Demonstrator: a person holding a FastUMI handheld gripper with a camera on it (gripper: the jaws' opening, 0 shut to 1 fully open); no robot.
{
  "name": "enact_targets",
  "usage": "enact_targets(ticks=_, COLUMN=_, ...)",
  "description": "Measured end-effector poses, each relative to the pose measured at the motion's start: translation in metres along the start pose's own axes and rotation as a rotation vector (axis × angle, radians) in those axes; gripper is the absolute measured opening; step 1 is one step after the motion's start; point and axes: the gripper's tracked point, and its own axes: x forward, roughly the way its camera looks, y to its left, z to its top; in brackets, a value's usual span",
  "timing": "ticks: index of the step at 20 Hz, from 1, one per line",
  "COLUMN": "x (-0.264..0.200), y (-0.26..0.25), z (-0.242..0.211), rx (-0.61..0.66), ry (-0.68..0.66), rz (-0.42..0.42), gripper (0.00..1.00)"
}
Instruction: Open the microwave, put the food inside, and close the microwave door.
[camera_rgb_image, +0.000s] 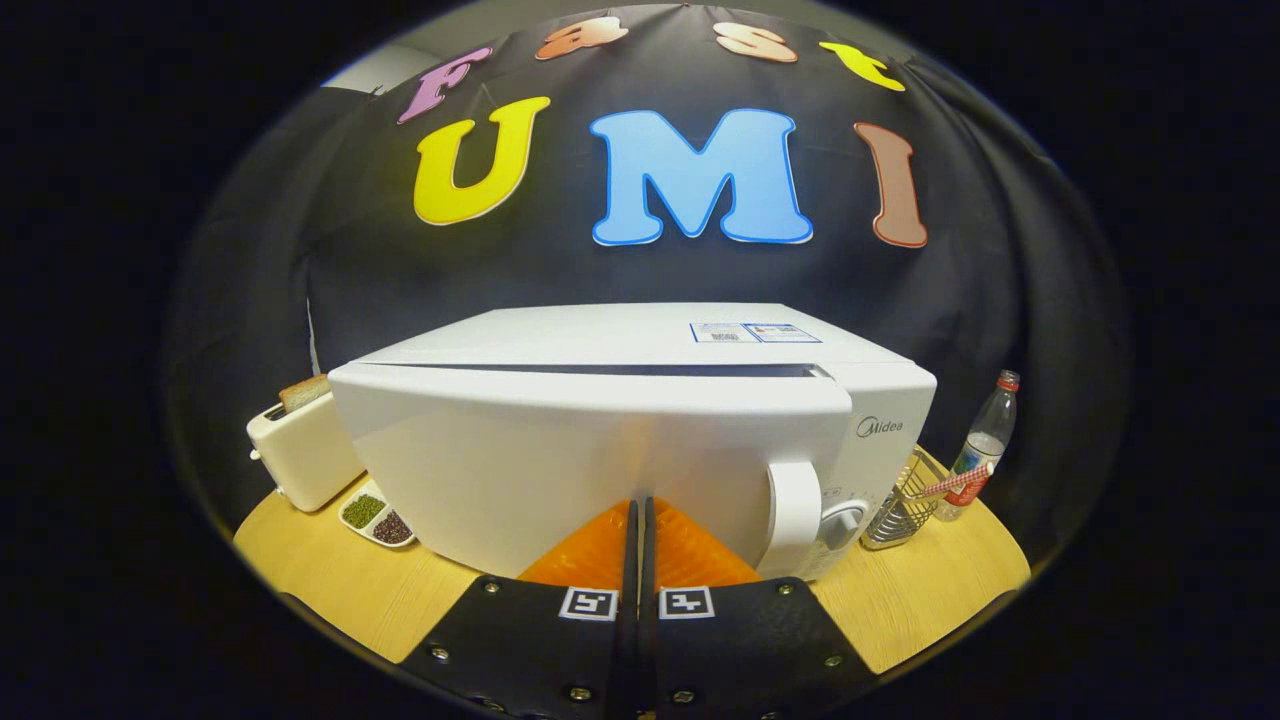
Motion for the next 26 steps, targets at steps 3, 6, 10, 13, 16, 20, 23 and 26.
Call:
enact_targets(ticks=3, x=0.002, y=0.0, z=-0.001, rx=-0.022, ry=-0.004, rz=-0.007, gripper=0.01)
enact_targets(ticks=6, x=0.004, y=-0.002, z=0.001, rx=-0.033, ry=-0.014, rz=-0.02, gripper=0.01)
enact_targets(ticks=10, x=0.004, y=-0.001, z=0.005, rx=-0.057, ry=-0.011, rz=-0.02, gripper=0.01)
enact_targets(ticks=13, x=-0.016, y=0.001, z=0.019, rx=-0.072, ry=-0.058, rz=-0.015, gripper=0.01)
enact_targets(ticks=16, x=-0.046, y=0.0, z=0.031, rx=-0.067, ry=-0.101, rz=-0.007, gripper=0.02)
enact_targets(ticks=20, x=-0.094, y=-0.003, z=0.044, rx=-0.058, ry=-0.159, rz=-0.004, gripper=0.01)
enact_targets(ticks=23, x=-0.129, y=-0.007, z=0.051, rx=-0.054, ry=-0.199, rz=-0.008, gripper=0.01)
enact_targets(ticks=26, x=-0.166, y=-0.012, z=0.053, rx=-0.034, ry=-0.229, rz=-0.011, gripper=0.01)
